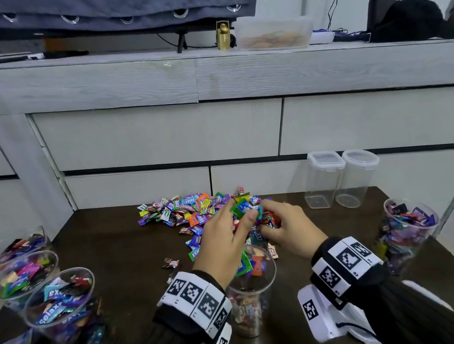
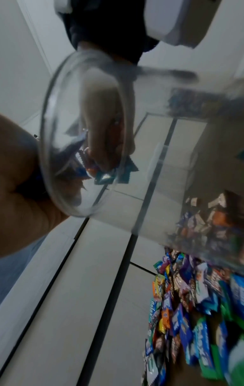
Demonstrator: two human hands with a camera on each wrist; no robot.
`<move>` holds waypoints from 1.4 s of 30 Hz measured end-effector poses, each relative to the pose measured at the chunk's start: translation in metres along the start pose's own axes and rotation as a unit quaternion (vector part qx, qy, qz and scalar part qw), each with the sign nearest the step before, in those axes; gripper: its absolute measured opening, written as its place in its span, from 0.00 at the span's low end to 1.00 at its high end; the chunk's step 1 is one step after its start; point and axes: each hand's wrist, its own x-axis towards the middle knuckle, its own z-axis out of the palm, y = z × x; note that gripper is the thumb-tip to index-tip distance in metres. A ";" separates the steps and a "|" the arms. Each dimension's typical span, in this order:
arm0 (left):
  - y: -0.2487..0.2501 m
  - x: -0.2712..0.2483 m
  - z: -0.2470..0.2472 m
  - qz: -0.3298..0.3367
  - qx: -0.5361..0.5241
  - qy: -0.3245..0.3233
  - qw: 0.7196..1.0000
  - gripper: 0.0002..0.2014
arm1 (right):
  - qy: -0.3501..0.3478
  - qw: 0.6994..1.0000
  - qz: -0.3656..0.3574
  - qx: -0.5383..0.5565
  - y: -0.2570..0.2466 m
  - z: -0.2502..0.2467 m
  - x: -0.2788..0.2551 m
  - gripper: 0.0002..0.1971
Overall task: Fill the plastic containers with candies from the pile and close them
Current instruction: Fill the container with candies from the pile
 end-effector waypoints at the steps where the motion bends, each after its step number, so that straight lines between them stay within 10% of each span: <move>1: -0.002 -0.003 0.002 0.000 0.002 -0.008 1.000 0.43 | 0.002 1.000 0.001 0.000 0.001 0.000 -0.002 0.09; 25: -0.006 -0.002 0.004 0.085 0.166 -0.136 0.973 0.26 | 0.020 0.999 0.031 0.007 0.023 -0.016 -0.002 0.09; 42: 0.004 -0.003 -0.009 0.202 0.288 -0.254 0.901 0.17 | 0.004 0.999 0.032 -0.023 0.020 -0.014 0.001 0.06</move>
